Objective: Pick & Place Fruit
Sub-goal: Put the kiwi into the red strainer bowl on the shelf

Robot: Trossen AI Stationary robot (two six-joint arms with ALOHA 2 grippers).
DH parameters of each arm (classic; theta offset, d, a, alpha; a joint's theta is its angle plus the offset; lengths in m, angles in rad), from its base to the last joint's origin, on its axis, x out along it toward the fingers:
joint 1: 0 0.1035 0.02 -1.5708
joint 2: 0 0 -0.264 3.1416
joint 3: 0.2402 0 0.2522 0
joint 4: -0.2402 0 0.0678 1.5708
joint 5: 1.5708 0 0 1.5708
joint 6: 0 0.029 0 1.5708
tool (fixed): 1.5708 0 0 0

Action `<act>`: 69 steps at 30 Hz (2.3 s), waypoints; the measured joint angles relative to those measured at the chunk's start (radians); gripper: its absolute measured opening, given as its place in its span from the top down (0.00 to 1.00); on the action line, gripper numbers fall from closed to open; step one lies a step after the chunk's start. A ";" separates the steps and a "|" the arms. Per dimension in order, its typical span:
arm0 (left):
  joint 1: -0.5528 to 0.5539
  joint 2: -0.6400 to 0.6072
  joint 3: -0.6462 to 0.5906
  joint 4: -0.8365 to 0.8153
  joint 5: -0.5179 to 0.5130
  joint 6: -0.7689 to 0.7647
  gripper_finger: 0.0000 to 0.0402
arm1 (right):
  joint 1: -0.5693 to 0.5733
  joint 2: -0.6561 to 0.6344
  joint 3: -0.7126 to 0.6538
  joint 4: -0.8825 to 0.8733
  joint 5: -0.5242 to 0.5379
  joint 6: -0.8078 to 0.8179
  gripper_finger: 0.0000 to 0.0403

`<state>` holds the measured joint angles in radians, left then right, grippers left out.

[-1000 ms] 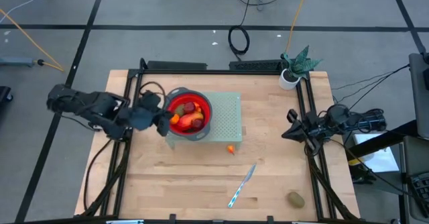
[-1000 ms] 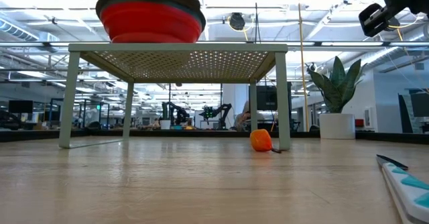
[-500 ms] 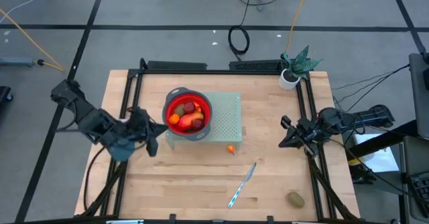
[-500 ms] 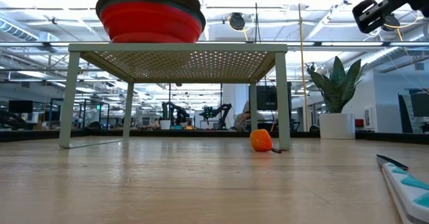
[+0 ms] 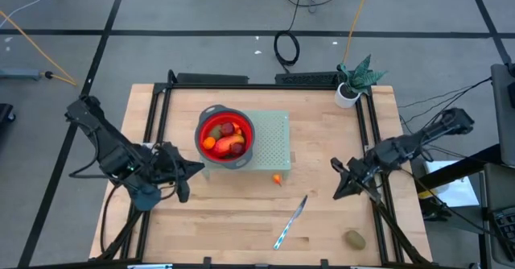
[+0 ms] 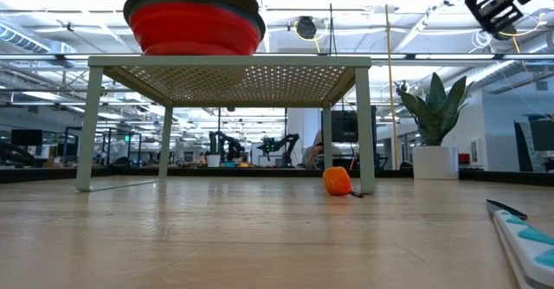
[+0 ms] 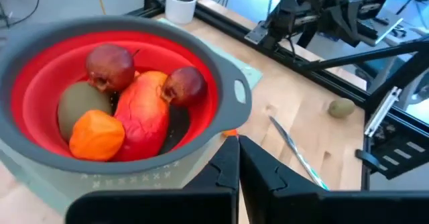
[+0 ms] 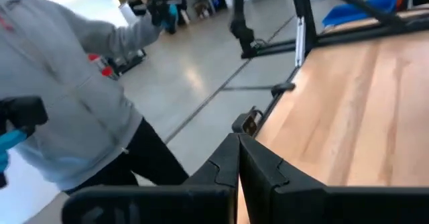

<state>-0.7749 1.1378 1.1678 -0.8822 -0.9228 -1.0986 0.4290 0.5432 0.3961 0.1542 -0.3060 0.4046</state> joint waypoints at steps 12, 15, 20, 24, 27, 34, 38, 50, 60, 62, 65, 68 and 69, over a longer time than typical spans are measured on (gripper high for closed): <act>0.001 -0.111 -0.010 0.019 0.021 0.231 1.00 | 0.193 0.272 0.242 -0.209 0.150 0.017 1.00; 0.005 -0.156 -0.010 0.018 0.040 0.285 0.99 | 0.228 0.340 0.312 -0.295 0.202 0.057 1.00; 0.019 -0.200 -0.010 0.018 0.102 0.371 1.00 | 0.269 0.439 0.405 -0.405 0.206 0.146 1.00; 0.033 -0.221 -0.010 0.018 0.154 0.447 1.00 | 0.301 0.503 0.456 -0.482 0.206 0.243 1.00; 0.042 -0.234 -0.010 0.018 0.188 0.498 1.00 | 0.324 0.538 0.478 -0.511 0.205 0.317 1.00; 0.070 -0.263 -0.010 0.019 0.246 0.588 1.00 | 0.363 0.576 0.482 -0.537 0.204 0.503 1.00; 0.093 -0.278 -0.010 0.020 0.288 0.633 1.00 | 0.383 0.587 0.482 -0.560 0.202 0.602 1.00; 0.168 -0.386 -0.163 0.180 0.425 0.749 1.00 | 0.398 0.591 0.482 -0.572 0.205 0.688 1.00; 0.193 -0.670 -0.400 0.312 0.433 0.769 0.99 | 0.398 0.591 0.482 -0.580 0.199 0.774 1.00; 0.193 -0.714 -0.433 0.309 0.433 0.777 1.00 | 0.398 0.591 0.482 -0.580 0.191 0.808 1.00; 0.193 -0.771 -0.475 0.308 0.434 0.791 0.99 | 0.398 0.591 0.482 -0.591 0.137 0.890 1.00; 0.193 -0.821 -0.505 0.308 0.458 0.814 1.00 | 0.398 0.591 0.482 -0.603 0.091 0.969 1.00; 0.193 -0.836 -0.514 0.309 0.464 0.821 1.00 | 0.398 0.590 0.482 -0.603 0.077 0.991 1.00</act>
<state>-0.5819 0.3018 0.6537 -0.5735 -0.4589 -0.2781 0.8268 1.1336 0.8783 -0.4485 -0.2291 1.3954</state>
